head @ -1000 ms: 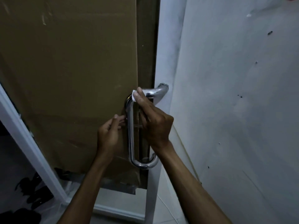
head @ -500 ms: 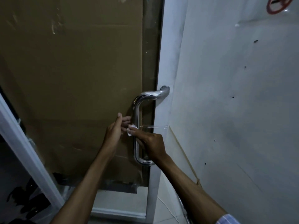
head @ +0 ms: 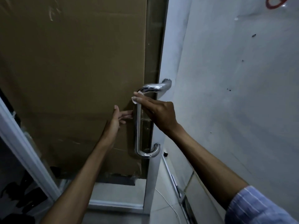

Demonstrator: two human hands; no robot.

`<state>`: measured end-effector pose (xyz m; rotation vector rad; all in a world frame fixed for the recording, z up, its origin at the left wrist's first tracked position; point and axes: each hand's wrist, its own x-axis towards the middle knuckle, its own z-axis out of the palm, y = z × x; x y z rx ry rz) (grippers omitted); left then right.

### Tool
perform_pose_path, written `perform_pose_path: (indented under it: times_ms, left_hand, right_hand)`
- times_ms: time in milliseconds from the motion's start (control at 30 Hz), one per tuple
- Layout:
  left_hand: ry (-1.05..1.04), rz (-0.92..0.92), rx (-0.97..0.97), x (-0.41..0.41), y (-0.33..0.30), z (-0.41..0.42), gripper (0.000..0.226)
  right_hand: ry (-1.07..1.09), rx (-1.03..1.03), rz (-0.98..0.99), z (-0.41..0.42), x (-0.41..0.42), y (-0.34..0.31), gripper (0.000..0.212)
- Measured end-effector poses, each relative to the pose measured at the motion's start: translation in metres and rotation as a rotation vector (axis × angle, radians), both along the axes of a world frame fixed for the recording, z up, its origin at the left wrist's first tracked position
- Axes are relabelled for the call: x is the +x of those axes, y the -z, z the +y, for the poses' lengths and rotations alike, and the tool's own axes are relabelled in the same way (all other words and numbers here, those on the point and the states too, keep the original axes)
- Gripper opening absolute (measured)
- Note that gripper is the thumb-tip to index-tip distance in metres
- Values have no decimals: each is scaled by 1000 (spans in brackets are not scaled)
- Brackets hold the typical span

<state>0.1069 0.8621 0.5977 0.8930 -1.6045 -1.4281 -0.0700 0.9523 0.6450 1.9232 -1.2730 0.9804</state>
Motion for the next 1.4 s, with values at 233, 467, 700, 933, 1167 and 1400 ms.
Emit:
perform_pose_path:
  times_ms: [233, 467, 700, 933, 1167, 1400]
  left_hand:
    - [41, 0, 76, 2, 4, -8, 80]
    - [49, 30, 81, -8, 12, -18, 74]
    - [57, 18, 53, -8, 10, -10, 65]
    - [-183, 83, -115, -12, 23, 22, 43]
    - [-372, 150, -619, -30, 49, 72, 16]
    - [-28, 43, -830, -102, 65, 102, 12]
  right_hand:
    - [-4, 156, 133, -7, -13, 57, 37]
    - [19, 450, 167, -9, -25, 107, 42]
    - [10, 537, 64, 5, -12, 135, 28]
    - [96, 431, -265, 33, -9, 130, 28]
    - [309, 239, -620, 66, -37, 115, 23]
    - [521, 209, -839, 80, -93, 116, 24]
